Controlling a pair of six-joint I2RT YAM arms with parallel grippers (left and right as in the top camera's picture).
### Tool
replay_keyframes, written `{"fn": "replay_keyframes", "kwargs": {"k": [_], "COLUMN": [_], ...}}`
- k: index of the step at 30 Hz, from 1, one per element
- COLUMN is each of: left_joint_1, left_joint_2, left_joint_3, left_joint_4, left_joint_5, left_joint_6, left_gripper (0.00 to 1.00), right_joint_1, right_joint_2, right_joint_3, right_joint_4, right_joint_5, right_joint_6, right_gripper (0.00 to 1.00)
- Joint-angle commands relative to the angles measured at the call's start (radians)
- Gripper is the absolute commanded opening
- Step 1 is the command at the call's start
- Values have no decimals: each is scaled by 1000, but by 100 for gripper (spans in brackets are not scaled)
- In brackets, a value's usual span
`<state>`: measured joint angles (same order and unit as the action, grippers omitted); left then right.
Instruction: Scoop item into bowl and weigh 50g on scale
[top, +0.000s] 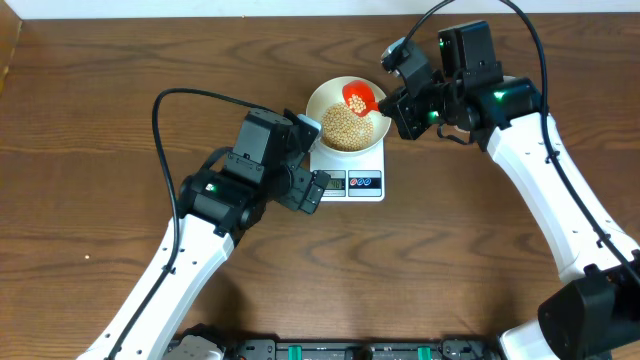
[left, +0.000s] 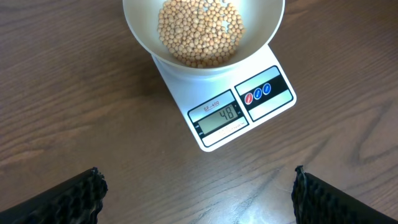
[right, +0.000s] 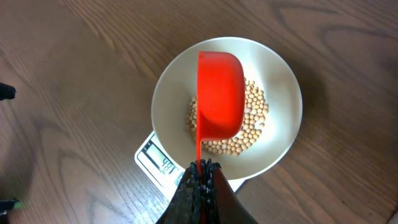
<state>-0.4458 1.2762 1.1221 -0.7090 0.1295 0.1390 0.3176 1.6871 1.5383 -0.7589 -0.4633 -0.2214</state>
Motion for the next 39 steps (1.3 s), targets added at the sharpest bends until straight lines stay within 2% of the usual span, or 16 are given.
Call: {"fn": "replay_keyframes", "kwargs": {"k": [1, 28, 39], "left_joint_1": [3, 3, 3], "left_joint_2": [-2, -2, -2], "left_joint_3": [-4, -4, -4], "left_joint_4": [-2, -2, -2], "left_joint_5": [5, 5, 5], "left_joint_6": [10, 10, 10], "left_gripper": [97, 97, 97], "right_joint_1": [6, 6, 10], "right_joint_2": [4, 4, 4], "right_joint_3": [12, 12, 12], "right_joint_4": [-5, -19, -11], "right_joint_5": [-14, -14, -21], "right_joint_6": [-63, -231, -186], "right_gripper": [1, 1, 1]}}
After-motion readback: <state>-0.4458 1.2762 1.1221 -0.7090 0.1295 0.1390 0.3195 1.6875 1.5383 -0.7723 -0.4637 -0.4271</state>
